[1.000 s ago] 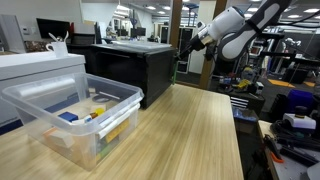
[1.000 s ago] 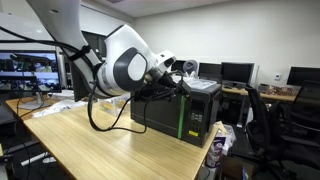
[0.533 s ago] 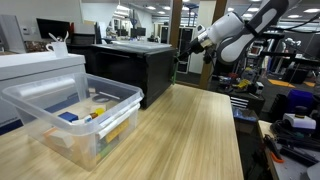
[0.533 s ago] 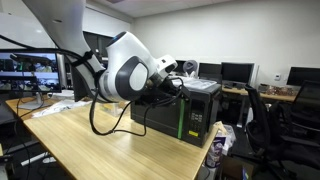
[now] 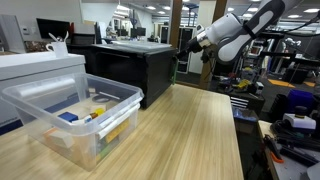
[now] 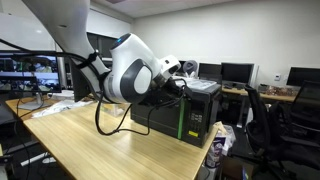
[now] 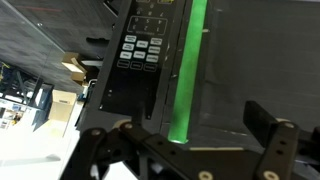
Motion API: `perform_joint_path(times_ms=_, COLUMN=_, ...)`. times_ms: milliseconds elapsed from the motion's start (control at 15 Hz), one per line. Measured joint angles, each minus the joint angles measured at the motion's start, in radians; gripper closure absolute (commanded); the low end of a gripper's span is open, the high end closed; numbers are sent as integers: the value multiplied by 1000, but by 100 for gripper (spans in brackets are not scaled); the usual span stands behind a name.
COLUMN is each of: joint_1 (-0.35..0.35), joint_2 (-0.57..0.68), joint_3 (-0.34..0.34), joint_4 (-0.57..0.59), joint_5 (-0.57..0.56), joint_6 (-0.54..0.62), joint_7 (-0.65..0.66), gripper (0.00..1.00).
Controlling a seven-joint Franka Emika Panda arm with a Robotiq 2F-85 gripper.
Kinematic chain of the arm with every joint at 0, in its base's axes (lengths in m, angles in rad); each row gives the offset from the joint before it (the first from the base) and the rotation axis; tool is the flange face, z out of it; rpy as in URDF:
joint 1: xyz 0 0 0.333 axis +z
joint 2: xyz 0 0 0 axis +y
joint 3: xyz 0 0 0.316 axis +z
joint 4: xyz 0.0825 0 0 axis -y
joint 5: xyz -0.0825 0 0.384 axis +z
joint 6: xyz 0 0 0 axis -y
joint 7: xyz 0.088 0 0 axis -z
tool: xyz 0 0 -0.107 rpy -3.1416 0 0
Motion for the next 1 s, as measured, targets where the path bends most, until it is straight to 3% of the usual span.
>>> perform_joint_path(times_ms=267, joint_1=-31, joint_2=30, joint_3=43, joint_4=32, joint_5=-12, joint_6=-3, joint_7=-13, gripper=0)
perform_joint_path(times_ms=467, joint_1=-89, joint_2=83, joint_3=97, joint_4=42, joint_5=-91, joint_6=0, joint_7=-31, gripper=0)
perform_joint_path(times_ms=1000, joint_1=-93, joint_2=96, joint_3=108, joint_4=43, joint_5=-93, joint_6=0, joint_7=-43, gripper=0)
